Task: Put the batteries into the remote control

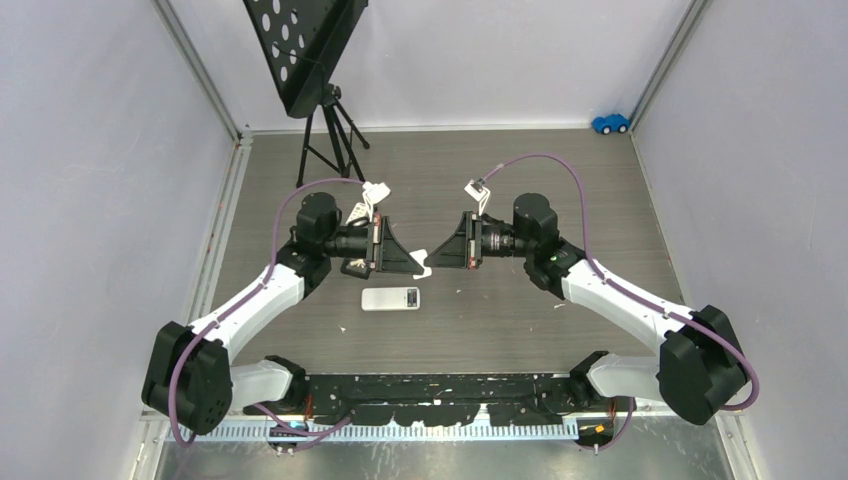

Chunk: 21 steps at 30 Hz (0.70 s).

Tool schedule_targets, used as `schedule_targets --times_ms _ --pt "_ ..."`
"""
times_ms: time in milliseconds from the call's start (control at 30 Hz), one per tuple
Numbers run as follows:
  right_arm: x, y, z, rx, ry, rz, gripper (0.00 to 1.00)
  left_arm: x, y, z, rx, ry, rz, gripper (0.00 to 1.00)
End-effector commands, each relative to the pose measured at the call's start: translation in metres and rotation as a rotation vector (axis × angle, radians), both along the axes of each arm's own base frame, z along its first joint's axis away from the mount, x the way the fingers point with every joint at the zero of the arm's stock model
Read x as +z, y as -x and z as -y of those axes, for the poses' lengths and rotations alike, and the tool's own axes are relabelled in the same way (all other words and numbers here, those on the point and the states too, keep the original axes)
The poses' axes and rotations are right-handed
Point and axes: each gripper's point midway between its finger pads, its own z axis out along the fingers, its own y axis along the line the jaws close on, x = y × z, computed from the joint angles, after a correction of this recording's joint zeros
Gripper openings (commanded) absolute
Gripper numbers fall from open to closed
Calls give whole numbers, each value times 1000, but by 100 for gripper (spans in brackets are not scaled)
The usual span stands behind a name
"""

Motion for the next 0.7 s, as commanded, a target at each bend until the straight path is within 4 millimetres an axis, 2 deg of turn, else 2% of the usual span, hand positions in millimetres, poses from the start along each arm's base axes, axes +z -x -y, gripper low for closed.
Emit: schedule_targets --times_ms 0,100,200,300,367,567,667 --pt "19 7 -3 42 -60 39 1 12 -3 1 3 5 26 9" --pt "17 0 -3 -9 -54 31 0 8 -7 2 17 -9 24 26" --pt "10 -11 -2 -80 -38 10 0 3 -11 0 48 -42 28 51" --pt "1 -21 -2 -138 -29 -20 0 -1 -16 -3 90 -73 37 68" --pt "-7 -26 -1 -174 -20 -39 0 -2 -19 -6 121 -92 46 72" --pt "-15 -35 -2 -227 -55 -92 0 -6 -29 -17 198 -114 39 72" --pt "-25 -43 -1 -273 -50 -133 0 -22 -42 -30 309 -182 -9 72"
